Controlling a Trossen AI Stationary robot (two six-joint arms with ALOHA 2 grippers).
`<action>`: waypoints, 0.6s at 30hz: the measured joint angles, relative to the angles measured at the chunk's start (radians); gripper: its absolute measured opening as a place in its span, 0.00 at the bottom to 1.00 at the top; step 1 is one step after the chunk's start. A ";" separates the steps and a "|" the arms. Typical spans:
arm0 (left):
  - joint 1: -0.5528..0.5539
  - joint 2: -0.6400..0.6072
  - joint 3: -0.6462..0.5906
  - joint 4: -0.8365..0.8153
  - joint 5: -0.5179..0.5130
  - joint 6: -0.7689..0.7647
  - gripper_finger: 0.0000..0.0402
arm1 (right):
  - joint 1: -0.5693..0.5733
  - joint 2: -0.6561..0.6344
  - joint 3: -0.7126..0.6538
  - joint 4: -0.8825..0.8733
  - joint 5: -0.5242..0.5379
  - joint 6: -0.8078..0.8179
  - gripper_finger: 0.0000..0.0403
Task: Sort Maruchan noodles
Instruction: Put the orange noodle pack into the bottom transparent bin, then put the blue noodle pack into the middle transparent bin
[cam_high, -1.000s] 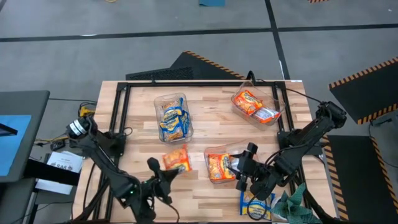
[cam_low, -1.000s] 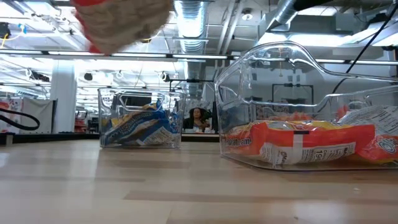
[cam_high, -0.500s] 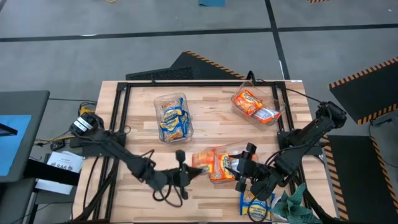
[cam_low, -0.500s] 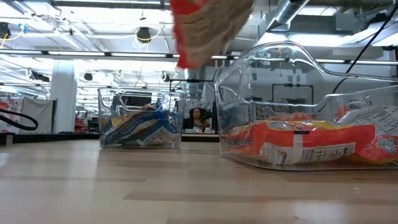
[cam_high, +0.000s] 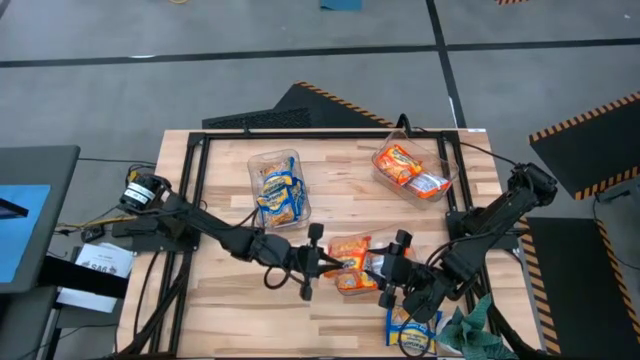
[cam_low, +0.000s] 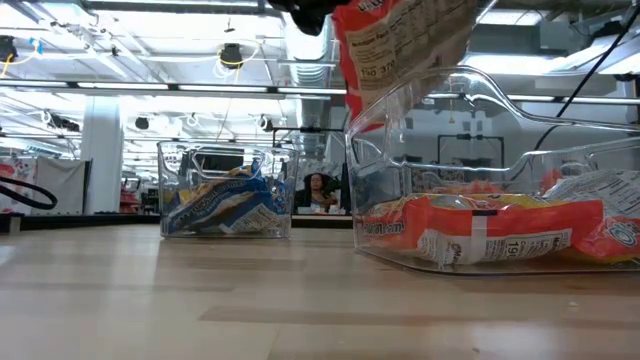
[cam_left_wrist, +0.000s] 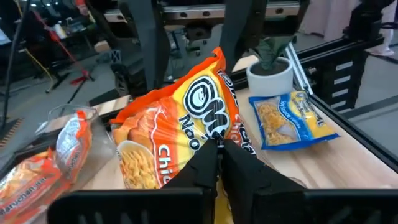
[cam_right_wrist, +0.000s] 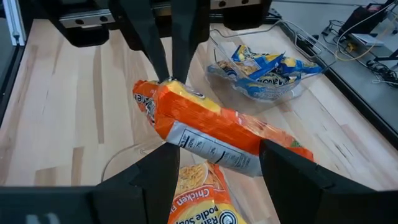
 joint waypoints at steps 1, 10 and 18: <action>0.000 0.000 0.000 0.001 -0.007 0.001 0.03 | 0.000 0.000 0.000 0.000 0.000 0.000 0.61; 0.001 0.000 0.000 0.002 -0.067 -0.019 0.28 | 0.008 -0.012 0.000 -0.006 0.000 0.000 0.61; -0.030 -0.053 0.001 -0.026 -0.130 0.007 0.43 | 0.057 -0.068 0.000 -0.013 0.002 0.041 0.61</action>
